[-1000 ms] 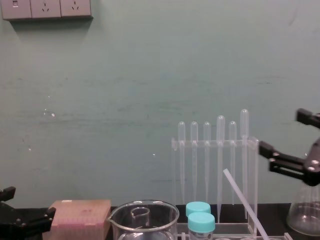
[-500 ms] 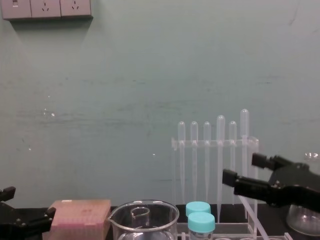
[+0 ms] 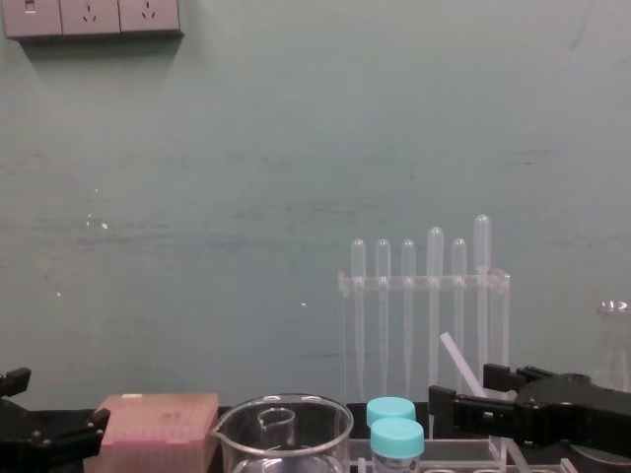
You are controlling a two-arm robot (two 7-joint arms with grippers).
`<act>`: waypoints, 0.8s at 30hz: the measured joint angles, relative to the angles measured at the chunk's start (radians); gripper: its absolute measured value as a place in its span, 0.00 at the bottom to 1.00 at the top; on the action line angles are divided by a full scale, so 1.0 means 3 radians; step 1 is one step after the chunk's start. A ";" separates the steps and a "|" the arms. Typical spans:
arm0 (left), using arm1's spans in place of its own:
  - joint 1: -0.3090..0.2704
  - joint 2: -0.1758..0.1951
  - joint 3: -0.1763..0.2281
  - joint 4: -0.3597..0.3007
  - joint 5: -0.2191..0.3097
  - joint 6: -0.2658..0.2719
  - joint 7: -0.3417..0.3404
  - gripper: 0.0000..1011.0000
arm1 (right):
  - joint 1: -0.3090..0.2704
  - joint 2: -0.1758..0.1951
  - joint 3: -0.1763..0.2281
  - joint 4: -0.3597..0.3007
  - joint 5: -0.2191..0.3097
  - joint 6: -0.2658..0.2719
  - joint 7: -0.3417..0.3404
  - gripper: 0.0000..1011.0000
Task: Pick up the stirring rod with one hand, then place it down.
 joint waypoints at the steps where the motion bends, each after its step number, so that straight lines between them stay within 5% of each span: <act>1: 0.0000 0.0000 0.0000 0.0000 0.0000 0.0000 0.0000 0.99 | 0.0000 0.0000 0.0001 0.0000 0.0000 0.0000 0.0000 0.99; 12: 0.0000 0.0000 0.0000 0.0000 0.0000 0.0000 0.0000 0.99 | 0.0000 0.0003 0.0004 -0.0005 0.0001 -0.0016 0.0000 0.97; 24: 0.0000 0.0000 0.0000 0.0000 0.0000 0.0000 0.0000 0.99 | -0.0003 0.0006 0.0004 -0.0010 0.0003 -0.0029 0.0003 0.67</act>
